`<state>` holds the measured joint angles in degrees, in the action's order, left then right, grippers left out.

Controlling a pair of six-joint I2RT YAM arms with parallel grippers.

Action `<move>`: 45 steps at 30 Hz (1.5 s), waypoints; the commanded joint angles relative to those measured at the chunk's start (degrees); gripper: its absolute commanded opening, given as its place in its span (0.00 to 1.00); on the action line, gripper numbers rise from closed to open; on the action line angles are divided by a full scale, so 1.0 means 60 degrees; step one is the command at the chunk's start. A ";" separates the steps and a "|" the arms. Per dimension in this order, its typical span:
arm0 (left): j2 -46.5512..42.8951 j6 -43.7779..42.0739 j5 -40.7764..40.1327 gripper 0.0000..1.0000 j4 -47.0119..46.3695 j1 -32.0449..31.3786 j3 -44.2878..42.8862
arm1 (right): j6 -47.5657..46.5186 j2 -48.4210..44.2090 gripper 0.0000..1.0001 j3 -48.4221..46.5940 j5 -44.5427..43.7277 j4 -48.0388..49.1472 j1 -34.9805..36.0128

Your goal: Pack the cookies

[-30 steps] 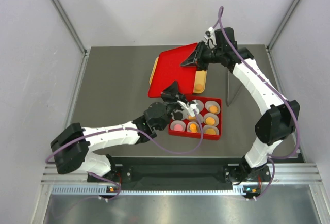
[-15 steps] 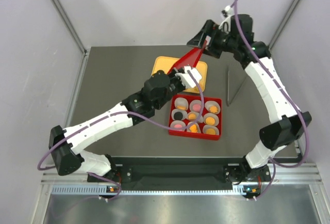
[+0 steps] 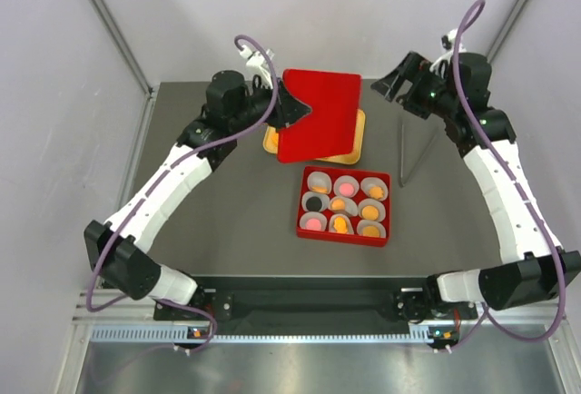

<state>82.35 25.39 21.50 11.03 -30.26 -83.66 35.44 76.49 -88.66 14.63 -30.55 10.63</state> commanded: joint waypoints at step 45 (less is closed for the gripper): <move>0.3238 0.7488 0.4327 0.00 -0.8810 -0.0362 0.5051 | -0.0560 -0.4750 0.99 0.9093 -0.0228 0.2497 -0.0234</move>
<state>101.51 69.38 45.84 -34.72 -32.40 -53.41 32.56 49.25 -35.46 12.12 -20.40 10.24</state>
